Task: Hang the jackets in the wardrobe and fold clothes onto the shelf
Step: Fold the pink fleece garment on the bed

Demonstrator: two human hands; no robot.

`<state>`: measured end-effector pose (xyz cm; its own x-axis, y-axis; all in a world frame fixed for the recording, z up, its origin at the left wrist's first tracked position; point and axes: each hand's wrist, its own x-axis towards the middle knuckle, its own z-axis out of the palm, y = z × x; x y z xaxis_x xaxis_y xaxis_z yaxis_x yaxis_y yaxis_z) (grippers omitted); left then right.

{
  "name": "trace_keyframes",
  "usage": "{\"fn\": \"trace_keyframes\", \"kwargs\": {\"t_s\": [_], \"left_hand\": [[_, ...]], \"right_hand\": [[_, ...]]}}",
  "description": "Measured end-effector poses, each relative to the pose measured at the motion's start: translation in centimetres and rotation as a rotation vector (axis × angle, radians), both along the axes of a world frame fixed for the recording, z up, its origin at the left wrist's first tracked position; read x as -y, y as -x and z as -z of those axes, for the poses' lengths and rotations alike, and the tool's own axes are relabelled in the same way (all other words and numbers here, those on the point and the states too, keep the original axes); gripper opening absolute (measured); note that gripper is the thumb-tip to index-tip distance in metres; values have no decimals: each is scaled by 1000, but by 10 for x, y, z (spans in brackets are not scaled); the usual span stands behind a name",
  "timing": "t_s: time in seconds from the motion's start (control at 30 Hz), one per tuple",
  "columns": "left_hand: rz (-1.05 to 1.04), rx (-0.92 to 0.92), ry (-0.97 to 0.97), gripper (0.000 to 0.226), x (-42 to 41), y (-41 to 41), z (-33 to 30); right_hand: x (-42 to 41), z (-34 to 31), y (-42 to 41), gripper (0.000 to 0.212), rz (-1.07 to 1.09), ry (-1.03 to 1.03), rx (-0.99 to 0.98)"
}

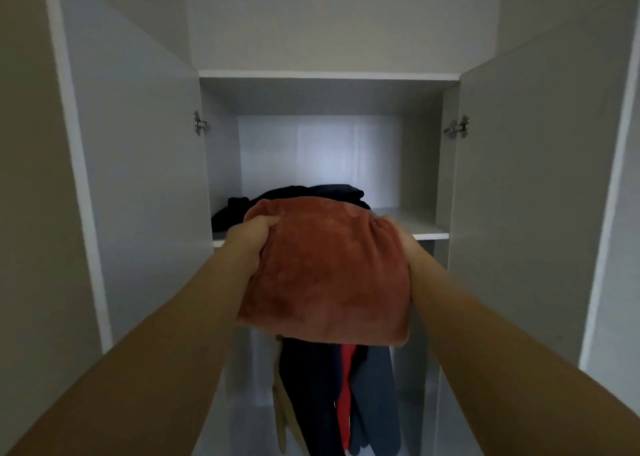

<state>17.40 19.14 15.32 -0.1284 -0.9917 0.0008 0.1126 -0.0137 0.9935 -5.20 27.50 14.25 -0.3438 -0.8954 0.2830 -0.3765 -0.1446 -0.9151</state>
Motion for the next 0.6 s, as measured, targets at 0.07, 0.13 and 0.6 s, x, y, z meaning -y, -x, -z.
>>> {"fn": "trace_keyframes", "kwargs": {"t_s": [0.07,0.13,0.6], "left_hand": [[32,0,6,58,55,19,-8],[68,-12,16,45,108,42,-26],[10,74,73,41,411,228,-103]], "right_hand": [[57,-11,18,45,13,-64,-166],[102,-38,37,42,117,-163,-316],[376,-131,214,25,101,-166,-152]]}}
